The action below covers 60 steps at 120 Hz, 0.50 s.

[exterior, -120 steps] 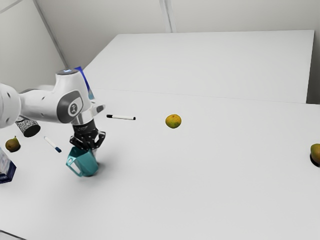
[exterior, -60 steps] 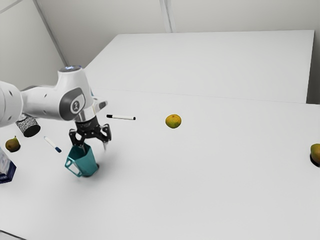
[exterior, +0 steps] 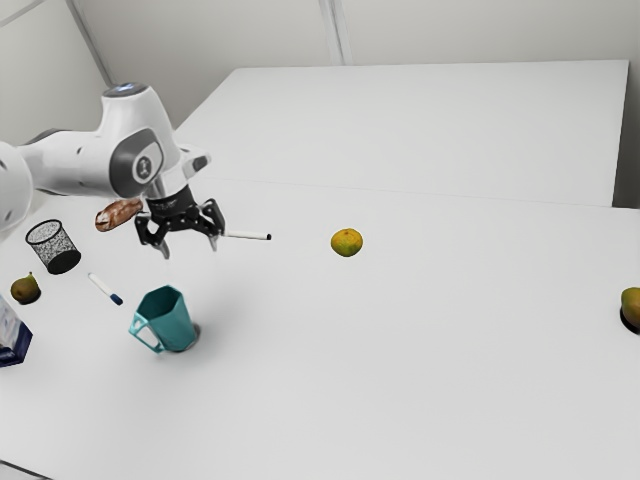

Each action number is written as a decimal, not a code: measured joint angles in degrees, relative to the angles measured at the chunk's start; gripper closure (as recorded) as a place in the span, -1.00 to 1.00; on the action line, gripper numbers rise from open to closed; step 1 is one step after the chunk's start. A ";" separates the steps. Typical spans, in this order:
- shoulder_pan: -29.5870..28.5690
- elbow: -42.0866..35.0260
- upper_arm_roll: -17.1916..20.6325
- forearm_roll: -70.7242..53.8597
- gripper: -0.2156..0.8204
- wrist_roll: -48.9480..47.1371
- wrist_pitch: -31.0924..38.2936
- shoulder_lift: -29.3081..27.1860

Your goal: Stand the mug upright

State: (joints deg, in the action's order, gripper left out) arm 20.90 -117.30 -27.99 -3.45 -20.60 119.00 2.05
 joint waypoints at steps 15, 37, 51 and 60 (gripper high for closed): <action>-2.47 3.02 2.76 -0.43 -0.57 1.88 -3.26 -0.05; -7.05 10.21 8.07 -0.68 -0.58 5.64 -9.85 -0.28; -6.50 14.72 7.84 -1.01 -0.58 8.03 -14.13 -0.88; -6.38 17.93 7.86 -1.66 -0.58 9.50 -16.98 -1.31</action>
State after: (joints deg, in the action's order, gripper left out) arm 14.52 -99.37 -20.13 -5.10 -11.10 102.02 0.74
